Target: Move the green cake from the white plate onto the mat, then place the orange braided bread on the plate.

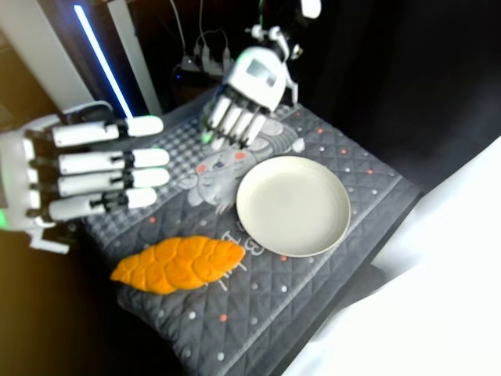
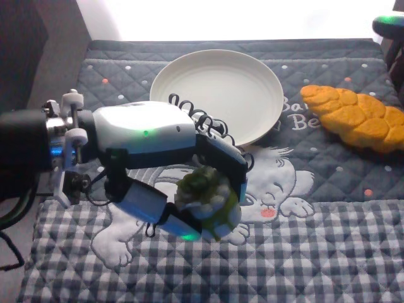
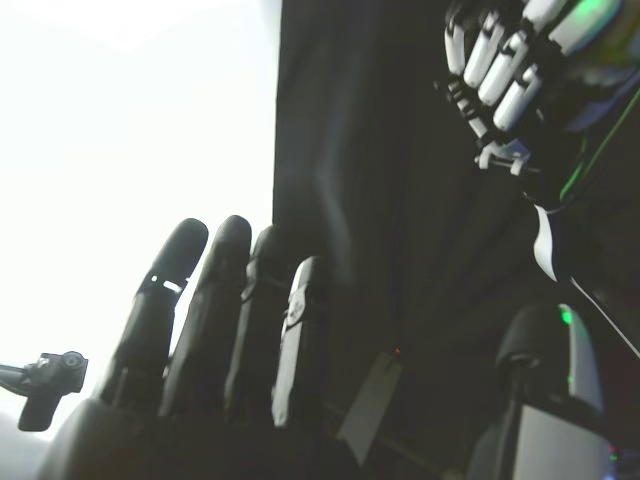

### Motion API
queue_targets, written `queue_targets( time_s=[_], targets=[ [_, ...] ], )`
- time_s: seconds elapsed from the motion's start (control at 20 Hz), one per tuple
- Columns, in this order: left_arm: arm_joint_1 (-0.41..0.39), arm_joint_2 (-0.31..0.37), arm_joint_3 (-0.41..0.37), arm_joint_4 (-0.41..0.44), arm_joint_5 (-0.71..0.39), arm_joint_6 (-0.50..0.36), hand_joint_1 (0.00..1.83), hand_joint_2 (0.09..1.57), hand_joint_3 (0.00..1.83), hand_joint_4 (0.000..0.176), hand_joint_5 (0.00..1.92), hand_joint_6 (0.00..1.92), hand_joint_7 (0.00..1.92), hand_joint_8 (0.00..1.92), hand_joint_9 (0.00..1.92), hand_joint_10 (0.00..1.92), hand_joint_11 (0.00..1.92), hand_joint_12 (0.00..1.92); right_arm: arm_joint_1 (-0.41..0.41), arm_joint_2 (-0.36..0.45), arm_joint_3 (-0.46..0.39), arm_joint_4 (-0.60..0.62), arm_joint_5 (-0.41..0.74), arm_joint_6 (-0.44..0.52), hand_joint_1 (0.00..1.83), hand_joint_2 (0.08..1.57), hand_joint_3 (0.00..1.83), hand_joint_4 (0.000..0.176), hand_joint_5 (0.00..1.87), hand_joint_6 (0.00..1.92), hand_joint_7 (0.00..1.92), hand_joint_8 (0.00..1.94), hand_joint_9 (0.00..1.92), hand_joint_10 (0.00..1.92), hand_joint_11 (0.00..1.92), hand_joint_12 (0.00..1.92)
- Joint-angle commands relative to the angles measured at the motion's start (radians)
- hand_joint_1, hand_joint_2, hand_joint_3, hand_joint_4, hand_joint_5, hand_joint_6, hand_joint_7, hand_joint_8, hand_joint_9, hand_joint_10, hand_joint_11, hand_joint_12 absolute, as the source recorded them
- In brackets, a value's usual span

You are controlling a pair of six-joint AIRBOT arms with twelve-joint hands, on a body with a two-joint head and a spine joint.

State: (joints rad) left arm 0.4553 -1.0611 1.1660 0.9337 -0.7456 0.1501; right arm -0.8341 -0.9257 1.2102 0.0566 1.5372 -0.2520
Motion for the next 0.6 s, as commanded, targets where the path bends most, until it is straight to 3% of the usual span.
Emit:
queue_targets(
  time_s=[0.0, 0.05, 0.1, 0.15, 0.2, 0.25, 0.3, 0.35, 0.4, 0.45, 0.5, 0.55],
  targets=[
    [-0.010, 0.015, -0.009, -0.057, -0.115, -0.006, 0.94, 1.26, 0.00, 0.070, 0.71, 1.39, 0.83, 0.02, 0.51, 0.98, 0.20, 1.66, 0.005, 0.012, 0.009, 0.035, 0.108, 0.007, 0.83, 0.57, 0.00, 0.142, 0.42, 0.00, 0.50, 0.00, 0.43, 0.00, 0.00, 1.08],
    [-0.013, 0.026, -0.015, -0.057, -0.119, -0.004, 0.87, 1.20, 0.00, 0.036, 0.36, 0.18, 0.68, 0.00, 0.42, 0.87, 0.11, 1.63, 0.005, 0.012, 0.013, 0.040, 0.105, 0.007, 0.84, 0.56, 0.00, 0.137, 0.37, 0.00, 0.47, 0.00, 0.39, 0.00, 0.00, 1.01],
    [-0.014, 0.034, -0.020, -0.062, -0.123, 0.000, 0.82, 1.20, 0.00, 0.023, 0.36, 0.05, 0.63, 0.00, 0.41, 0.73, 0.08, 1.60, 0.005, 0.012, 0.015, 0.043, 0.105, 0.007, 0.84, 0.55, 0.00, 0.144, 0.37, 0.00, 0.47, 0.00, 0.39, 0.00, 0.00, 0.97],
    [-0.014, 0.042, -0.026, -0.067, -0.128, 0.005, 0.85, 1.17, 0.00, 0.005, 0.38, 0.01, 0.58, 0.00, 0.41, 0.57, 0.02, 1.57, 0.005, 0.011, 0.016, 0.045, 0.105, 0.007, 0.85, 0.55, 0.00, 0.150, 0.37, 0.00, 0.47, 0.00, 0.38, 0.00, 0.00, 0.95],
    [-0.014, 0.043, -0.031, -0.069, -0.129, 0.011, 0.85, 1.17, 0.00, 0.005, 0.38, 0.01, 0.58, 0.00, 0.41, 0.57, 0.02, 1.57, 0.005, 0.011, 0.016, 0.045, 0.105, 0.007, 0.85, 0.55, 0.00, 0.150, 0.37, 0.00, 0.47, 0.00, 0.38, 0.00, 0.00, 0.95],
    [-0.014, 0.043, -0.033, -0.070, -0.129, 0.020, 0.89, 1.22, 0.01, 0.000, 0.34, 0.00, 0.48, 0.01, 0.35, 0.47, 0.00, 1.43, 0.005, 0.011, 0.015, 0.046, 0.105, 0.007, 0.86, 0.57, 0.00, 0.149, 0.37, 0.00, 0.46, 0.00, 0.37, 0.00, 0.00, 0.90],
    [-0.014, 0.042, -0.036, -0.070, -0.120, 0.030, 1.05, 1.16, 0.00, 0.000, 0.37, 0.00, 0.42, 0.00, 0.40, 0.25, 0.00, 1.36, 0.005, 0.009, 0.015, 0.047, 0.105, 0.007, 0.84, 0.57, 0.00, 0.148, 0.38, 0.00, 0.46, 0.00, 0.37, 0.00, 0.00, 0.87],
    [-0.013, 0.041, -0.038, -0.065, -0.108, 0.033, 1.05, 1.16, 0.00, 0.000, 0.37, 0.00, 0.42, 0.00, 0.40, 0.25, 0.00, 1.36, 0.005, 0.006, 0.016, 0.047, 0.105, 0.007, 0.84, 0.57, 0.00, 0.148, 0.38, 0.00, 0.46, 0.00, 0.37, 0.00, 0.00, 0.87],
    [-0.013, 0.039, -0.039, -0.053, -0.098, 0.033, 1.05, 1.07, 0.00, 0.024, 0.43, 0.00, 0.38, 0.00, 0.42, 0.09, 0.00, 1.44, 0.005, 0.006, 0.015, 0.046, 0.105, 0.007, 0.81, 0.58, 0.00, 0.159, 0.38, 0.00, 0.43, 0.00, 0.36, 0.00, 0.00, 0.81],
    [-0.013, 0.037, -0.040, -0.045, -0.089, 0.033, 1.05, 1.06, 0.00, 0.032, 0.44, 0.00, 0.36, 0.00, 0.39, 0.05, 0.00, 1.38, 0.005, 0.005, 0.015, 0.046, 0.105, 0.007, 0.81, 0.58, 0.00, 0.160, 0.38, 0.00, 0.43, 0.00, 0.35, 0.00, 0.00, 0.78],
    [-0.013, 0.034, -0.040, -0.034, -0.077, 0.033, 1.03, 1.05, 0.00, 0.053, 0.42, 0.00, 0.31, 0.00, 0.36, 0.02, 0.00, 1.22, 0.005, 0.004, 0.015, 0.046, 0.105, 0.007, 0.82, 0.58, 0.00, 0.156, 0.38, 0.00, 0.43, 0.00, 0.35, 0.00, 0.00, 0.77],
    [-0.013, 0.030, -0.040, -0.026, -0.065, 0.034, 1.03, 1.05, 0.00, 0.053, 0.42, 0.00, 0.31, 0.00, 0.36, 0.02, 0.00, 1.22, 0.005, 0.004, 0.015, 0.046, 0.105, 0.007, 0.82, 0.58, 0.00, 0.156, 0.38, 0.00, 0.43, 0.00, 0.35, 0.00, 0.00, 0.77]
  ],
)
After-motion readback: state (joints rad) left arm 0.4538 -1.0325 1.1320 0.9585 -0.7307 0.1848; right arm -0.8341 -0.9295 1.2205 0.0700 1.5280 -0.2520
